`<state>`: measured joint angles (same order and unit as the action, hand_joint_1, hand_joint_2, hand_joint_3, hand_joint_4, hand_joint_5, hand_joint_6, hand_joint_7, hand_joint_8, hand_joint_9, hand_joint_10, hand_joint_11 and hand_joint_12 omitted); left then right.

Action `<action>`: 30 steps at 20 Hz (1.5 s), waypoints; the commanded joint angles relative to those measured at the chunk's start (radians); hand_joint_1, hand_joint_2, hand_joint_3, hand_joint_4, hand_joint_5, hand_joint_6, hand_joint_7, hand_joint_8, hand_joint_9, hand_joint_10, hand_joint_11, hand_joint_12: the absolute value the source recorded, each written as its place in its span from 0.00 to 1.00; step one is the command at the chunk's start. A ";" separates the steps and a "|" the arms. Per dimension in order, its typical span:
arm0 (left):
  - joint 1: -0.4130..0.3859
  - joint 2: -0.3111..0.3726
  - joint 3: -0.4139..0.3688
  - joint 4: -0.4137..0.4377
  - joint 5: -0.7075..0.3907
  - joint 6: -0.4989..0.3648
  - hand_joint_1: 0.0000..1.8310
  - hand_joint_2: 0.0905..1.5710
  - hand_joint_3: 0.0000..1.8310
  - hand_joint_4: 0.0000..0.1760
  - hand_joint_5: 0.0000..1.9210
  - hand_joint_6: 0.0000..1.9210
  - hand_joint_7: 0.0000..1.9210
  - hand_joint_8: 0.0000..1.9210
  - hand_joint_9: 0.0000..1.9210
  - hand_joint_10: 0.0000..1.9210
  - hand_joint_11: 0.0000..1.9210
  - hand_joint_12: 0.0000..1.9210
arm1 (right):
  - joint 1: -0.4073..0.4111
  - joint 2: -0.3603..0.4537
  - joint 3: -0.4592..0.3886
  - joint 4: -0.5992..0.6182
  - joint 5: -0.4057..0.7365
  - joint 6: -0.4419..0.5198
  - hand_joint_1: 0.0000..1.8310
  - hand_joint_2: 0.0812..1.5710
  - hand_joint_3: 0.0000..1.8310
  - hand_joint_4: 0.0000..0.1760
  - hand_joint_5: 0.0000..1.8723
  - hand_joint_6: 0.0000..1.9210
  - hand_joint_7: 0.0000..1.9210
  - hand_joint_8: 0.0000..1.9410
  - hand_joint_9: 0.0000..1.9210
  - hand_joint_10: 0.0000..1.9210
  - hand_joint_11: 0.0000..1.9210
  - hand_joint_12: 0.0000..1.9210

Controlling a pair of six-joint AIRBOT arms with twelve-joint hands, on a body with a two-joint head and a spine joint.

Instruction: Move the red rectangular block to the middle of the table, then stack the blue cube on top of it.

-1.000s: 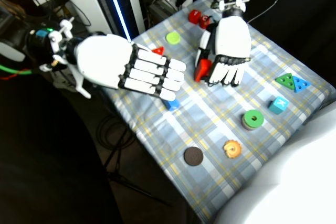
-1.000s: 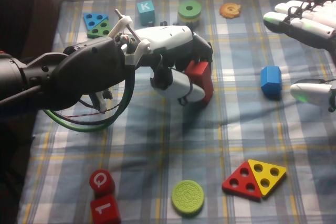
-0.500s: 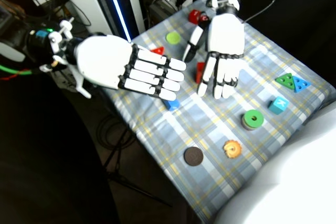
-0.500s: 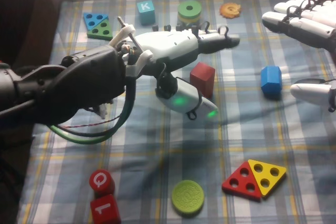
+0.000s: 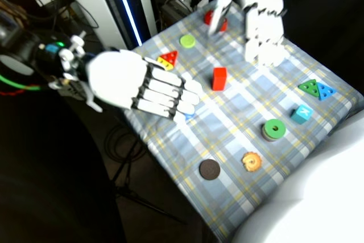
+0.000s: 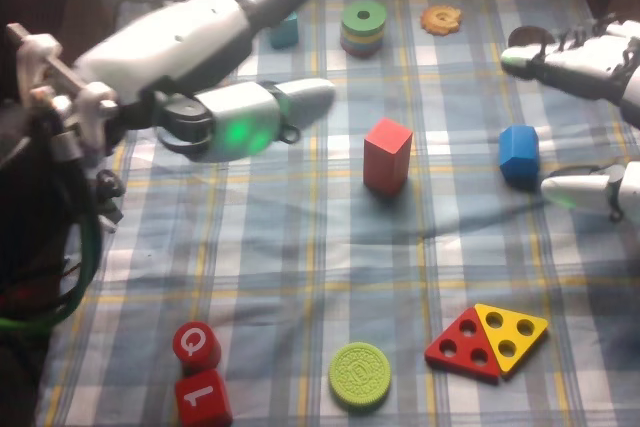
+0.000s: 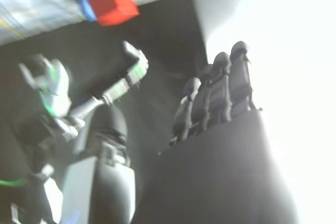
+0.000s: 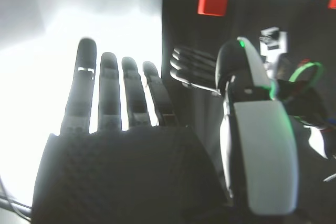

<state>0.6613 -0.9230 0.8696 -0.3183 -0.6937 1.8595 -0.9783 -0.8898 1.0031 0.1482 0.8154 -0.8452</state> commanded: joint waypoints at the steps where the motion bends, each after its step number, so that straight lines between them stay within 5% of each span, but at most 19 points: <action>1: 0.005 0.009 -0.013 0.030 -0.180 -0.014 0.21 0.87 0.01 0.00 0.00 0.00 0.00 0.00 0.00 0.00 0.00 0.00 | 0.004 -0.008 0.011 0.019 0.100 0.005 0.35 0.71 0.00 0.00 0.13 0.02 0.21 0.03 0.05 0.47 0.00 0.81; 2: 0.016 0.018 -0.022 0.030 -0.204 -0.019 0.17 0.88 0.01 0.00 0.00 0.00 0.00 0.00 0.00 0.00 0.00 0.00 | 0.004 -0.019 0.020 0.032 0.096 0.005 0.36 0.72 0.00 0.00 0.14 0.02 0.22 0.05 0.02 0.55 0.00 0.84; 3: 0.029 0.027 -0.033 0.029 -0.225 -0.021 0.16 0.89 0.01 0.00 0.00 0.00 0.00 0.00 0.00 0.00 0.00 0.00 | 0.004 -0.034 0.033 0.050 0.088 0.004 0.36 0.73 0.00 0.00 0.15 0.02 0.18 0.18 0.00 0.62 0.00 0.86; 4: 0.039 0.033 -0.039 0.025 -0.241 -0.024 0.19 0.89 0.00 0.06 0.00 0.00 0.00 0.00 0.00 0.00 0.00 0.00 | 0.004 -0.048 0.046 0.065 0.079 0.004 0.36 0.73 0.00 0.00 0.16 0.02 0.10 0.43 0.00 0.67 0.00 0.90; 12: 0.071 0.047 -0.051 -0.004 -0.285 -0.038 0.28 0.89 0.00 0.00 0.00 0.00 0.00 0.00 0.00 0.00 0.00 0.00 | 0.005 -0.114 0.108 0.155 0.039 -0.004 0.38 0.73 0.00 0.00 0.20 0.07 0.12 0.46 0.02 0.72 0.00 0.95; 16: 0.078 0.049 -0.055 -0.005 -0.298 -0.043 0.23 0.90 0.00 0.00 0.00 0.00 0.00 0.00 0.00 0.00 0.00 0.00 | 0.013 -0.139 0.129 0.173 0.026 -0.004 0.38 0.74 0.00 0.00 0.11 0.38 0.13 0.53 0.03 0.78 0.00 1.00; 24: 0.086 0.051 -0.056 -0.012 -0.302 -0.048 0.21 0.91 0.00 0.03 0.00 0.00 0.00 0.00 0.00 0.00 0.00 0.00 | 0.050 -0.206 0.180 0.185 -0.031 -0.003 0.39 0.74 0.00 0.00 0.17 0.58 0.19 0.75 0.12 0.97 0.06 1.00; 25: 0.086 0.051 -0.056 -0.012 -0.302 -0.048 0.22 0.90 0.00 0.07 0.00 0.00 0.00 0.00 0.00 0.00 0.00 0.00 | 0.054 -0.211 0.184 0.186 -0.038 -0.003 0.46 0.81 0.01 0.00 0.29 0.76 0.24 0.76 0.18 0.96 0.11 1.00; 26: 0.087 0.051 -0.056 -0.012 -0.303 -0.048 0.23 0.90 0.00 0.03 0.00 0.00 0.00 0.00 0.00 0.00 0.00 0.00 | 0.055 -0.215 0.188 0.187 -0.042 -0.003 0.58 0.83 0.00 0.00 0.29 0.76 0.34 0.84 0.24 0.95 0.20 1.00; 27: 0.087 0.051 -0.056 -0.012 -0.304 -0.048 0.21 0.91 0.00 0.06 0.00 0.00 0.00 0.00 0.00 0.00 0.00 0.00 | 0.055 -0.217 0.190 0.187 -0.045 -0.002 0.60 0.82 0.00 0.16 0.35 0.78 0.35 0.78 0.23 0.85 0.12 1.00; 28: 0.088 0.051 -0.056 -0.014 -0.306 -0.048 0.21 0.91 0.00 0.06 0.00 0.00 0.00 0.00 0.00 0.00 0.00 0.00 | 0.055 -0.217 0.190 0.187 -0.045 0.001 0.60 0.82 0.00 0.16 0.35 0.78 0.35 0.78 0.23 0.85 0.12 1.00; 29: 0.092 0.051 -0.056 -0.018 -0.311 -0.048 0.19 0.91 0.00 0.06 0.00 0.00 0.00 0.00 0.00 0.00 0.00 0.00 | 0.055 -0.216 0.190 0.185 -0.045 0.004 0.61 0.81 0.00 0.15 0.36 0.75 0.37 0.77 0.24 0.84 0.10 1.00; 30: 0.095 0.052 -0.056 -0.020 -0.315 -0.048 0.20 0.91 0.00 0.02 0.00 0.00 0.00 0.00 0.00 0.00 0.00 0.00 | 0.056 -0.215 0.187 0.174 -0.044 0.005 0.63 0.81 0.00 0.00 0.37 0.67 0.37 0.83 0.29 0.89 0.22 1.00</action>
<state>0.7647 -0.8761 0.8143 -0.3599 -0.8856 1.8153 -0.9306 -1.0920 1.1938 0.3210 0.6987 -0.8642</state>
